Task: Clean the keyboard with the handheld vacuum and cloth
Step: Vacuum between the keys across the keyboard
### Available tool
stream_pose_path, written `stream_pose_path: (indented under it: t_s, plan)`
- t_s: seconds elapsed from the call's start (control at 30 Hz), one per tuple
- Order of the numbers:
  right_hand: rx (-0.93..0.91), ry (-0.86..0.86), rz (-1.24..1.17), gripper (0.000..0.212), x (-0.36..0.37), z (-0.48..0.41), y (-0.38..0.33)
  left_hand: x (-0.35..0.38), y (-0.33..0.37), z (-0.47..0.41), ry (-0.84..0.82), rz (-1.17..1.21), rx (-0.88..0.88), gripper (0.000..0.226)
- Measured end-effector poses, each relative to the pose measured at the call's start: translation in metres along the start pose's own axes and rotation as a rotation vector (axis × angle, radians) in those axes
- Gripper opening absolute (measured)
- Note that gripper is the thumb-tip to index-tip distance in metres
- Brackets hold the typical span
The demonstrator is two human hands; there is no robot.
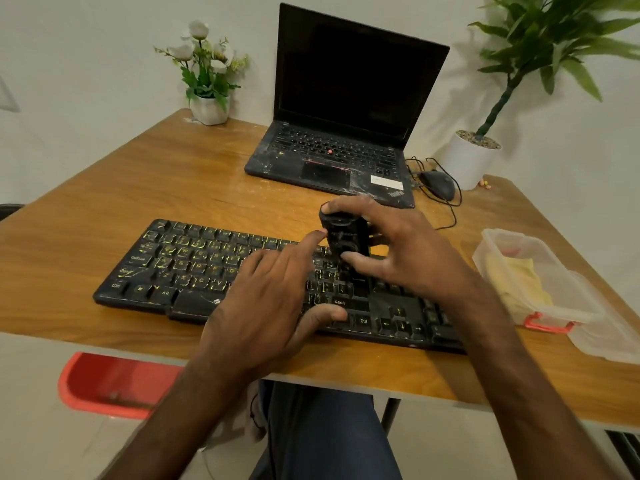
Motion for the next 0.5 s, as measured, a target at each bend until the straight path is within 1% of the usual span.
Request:
stream_pose_path:
  t_s: [0.1,0.17,0.3,0.33,0.5]
  plan:
    - [0.051,0.059,0.028,0.068,0.006,-0.003,0.005,-0.001,0.001,0.002,-0.008,0.012,0.000,0.083]
    - [0.069,0.090,-0.049,0.067,0.007,0.002,0.002,-0.001,0.000,0.001,0.005,0.016,-0.006,0.083]
    - [0.022,0.064,-0.238,0.065,0.004,0.020,-0.019,0.000,0.000,0.000,0.019,0.010,-0.007,0.081]
    - [0.020,0.060,-0.253,0.064,0.004,0.021,-0.020,0.000,0.000,0.000,0.017,0.017,-0.009,0.081]
    - [0.134,0.154,-0.112,0.068,0.005,0.015,-0.003,-0.001,0.000,0.001,0.013,0.033,-0.011,0.082]
Point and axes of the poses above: each hand's wrist, its own z-axis away from the middle knuckle, its own x-axis out of the palm, y = z × x, the point moved 2 cm from there along -z, towards the middle knuckle, and after that the axes turned 6 degrees about -x, right-handed, at the moved point
